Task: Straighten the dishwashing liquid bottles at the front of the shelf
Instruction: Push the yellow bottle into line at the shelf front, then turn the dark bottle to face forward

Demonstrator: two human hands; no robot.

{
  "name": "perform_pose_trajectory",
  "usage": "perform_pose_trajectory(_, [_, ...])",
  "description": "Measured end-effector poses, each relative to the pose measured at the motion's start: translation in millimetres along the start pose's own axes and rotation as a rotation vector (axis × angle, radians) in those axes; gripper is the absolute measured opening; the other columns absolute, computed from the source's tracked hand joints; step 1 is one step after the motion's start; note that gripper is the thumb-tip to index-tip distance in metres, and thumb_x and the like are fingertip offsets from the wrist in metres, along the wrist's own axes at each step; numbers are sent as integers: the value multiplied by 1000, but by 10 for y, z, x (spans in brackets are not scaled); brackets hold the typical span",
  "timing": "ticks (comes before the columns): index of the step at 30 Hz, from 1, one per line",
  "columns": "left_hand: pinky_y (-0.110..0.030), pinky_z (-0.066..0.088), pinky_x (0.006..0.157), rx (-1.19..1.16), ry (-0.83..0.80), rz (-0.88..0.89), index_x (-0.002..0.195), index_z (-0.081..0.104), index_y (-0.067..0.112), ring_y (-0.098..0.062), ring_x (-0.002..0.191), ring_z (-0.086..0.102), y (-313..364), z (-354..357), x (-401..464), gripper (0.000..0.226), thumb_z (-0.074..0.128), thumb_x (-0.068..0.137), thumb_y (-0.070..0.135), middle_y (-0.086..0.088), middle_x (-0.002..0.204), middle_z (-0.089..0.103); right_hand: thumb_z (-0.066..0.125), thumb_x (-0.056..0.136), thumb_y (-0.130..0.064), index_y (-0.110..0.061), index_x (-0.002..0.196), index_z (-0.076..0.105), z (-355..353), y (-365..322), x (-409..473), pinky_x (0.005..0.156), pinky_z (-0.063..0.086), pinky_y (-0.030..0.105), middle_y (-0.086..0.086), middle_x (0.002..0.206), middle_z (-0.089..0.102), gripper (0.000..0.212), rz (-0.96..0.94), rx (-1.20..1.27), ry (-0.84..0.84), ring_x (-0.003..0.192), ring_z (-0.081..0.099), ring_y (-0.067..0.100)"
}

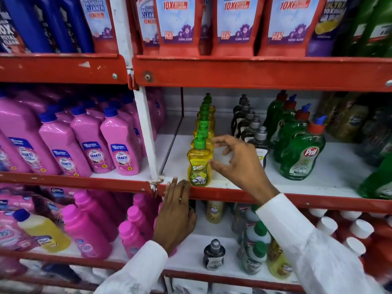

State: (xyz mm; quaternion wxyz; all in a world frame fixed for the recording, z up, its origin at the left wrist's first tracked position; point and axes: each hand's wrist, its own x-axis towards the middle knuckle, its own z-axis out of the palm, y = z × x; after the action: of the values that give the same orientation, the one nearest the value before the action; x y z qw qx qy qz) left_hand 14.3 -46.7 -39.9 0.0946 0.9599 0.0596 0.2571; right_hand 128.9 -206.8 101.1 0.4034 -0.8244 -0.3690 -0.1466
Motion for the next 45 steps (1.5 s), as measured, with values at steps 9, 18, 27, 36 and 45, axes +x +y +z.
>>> perform_pose_trajectory(9, [-55,22,123,90,0,-9,143,28,-2,-43,141,30,107,94,-19,84,66,71,22,-26,142,42,77,80,-21,-21,107,73,607,757,-1221,68,46,11,-12,97,72,27,170,62,-388,76,62,1])
perform_pose_trajectory(18, [-57,22,123,87,-41,-57,147,22,-2,-41,149,19,154,84,-43,92,66,69,18,-25,153,34,67,75,-18,-15,108,74,1207,1043,-1522,86,53,26,4,109,76,34,283,-106,-682,99,69,20])
perform_pose_trajectory(27, [-55,18,125,82,-73,-88,150,19,2,-35,152,13,171,68,-66,92,64,71,16,-20,156,29,82,62,-23,-15,93,77,914,914,-1451,73,56,20,-3,92,77,33,343,-47,-502,79,69,10])
perform_pose_trajectory(36, [-58,14,125,123,-64,-100,149,21,1,-38,151,15,194,116,-68,97,69,67,20,-22,155,32,86,51,-21,-32,94,75,-624,114,-814,63,52,4,-27,76,68,46,270,93,-46,70,67,-14])
perform_pose_trajectory(45, [-62,21,122,155,-68,-121,150,18,2,-38,152,14,173,178,-71,104,71,64,26,-22,156,31,88,55,-24,-21,99,77,-1046,135,-177,59,55,9,-11,83,76,46,249,0,120,64,69,-4])
